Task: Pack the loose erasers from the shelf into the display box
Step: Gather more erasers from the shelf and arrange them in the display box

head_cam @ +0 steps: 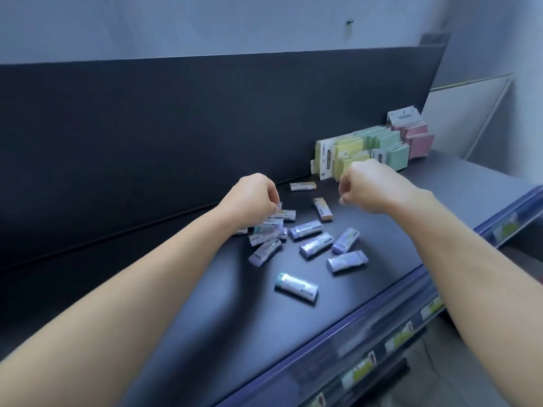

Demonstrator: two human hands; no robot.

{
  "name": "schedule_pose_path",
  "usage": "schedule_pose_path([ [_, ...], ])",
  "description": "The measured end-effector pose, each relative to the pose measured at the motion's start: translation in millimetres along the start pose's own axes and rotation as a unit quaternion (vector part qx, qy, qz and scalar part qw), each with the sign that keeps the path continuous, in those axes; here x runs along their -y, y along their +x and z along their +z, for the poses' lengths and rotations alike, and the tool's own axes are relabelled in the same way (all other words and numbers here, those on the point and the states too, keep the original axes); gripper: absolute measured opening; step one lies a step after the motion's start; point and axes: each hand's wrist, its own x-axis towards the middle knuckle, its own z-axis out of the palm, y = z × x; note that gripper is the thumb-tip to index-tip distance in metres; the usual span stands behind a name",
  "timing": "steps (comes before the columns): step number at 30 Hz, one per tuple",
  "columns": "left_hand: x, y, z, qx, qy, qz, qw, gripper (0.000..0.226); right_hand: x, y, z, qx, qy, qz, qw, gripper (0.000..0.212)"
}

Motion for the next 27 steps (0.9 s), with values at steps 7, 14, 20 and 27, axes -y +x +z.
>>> schedule_pose_path([
  [7, -10, 35, 26, 0.043, 0.084, -0.049, 0.994, 0.02, -9, 36, 19, 0.07, 0.052, -0.055, 0.995, 0.026],
  [14, -21, 43, 29, 0.066, 0.145, -0.06, 0.985, 0.019, 7, 44, 30, 0.119, 0.02, -0.048, 0.992, 0.041],
  [20, -15, 38, 28, 0.031, 0.071, -0.05, 0.996, 0.018, 7, 44, 37, 0.099, 0.023, -0.031, 0.994, 0.032],
  [27, -8, 12, -2, -0.043, -0.081, -0.033, 0.995, 0.006, 27, 31, 15, 0.056, 0.059, -0.037, 0.996, 0.036],
])
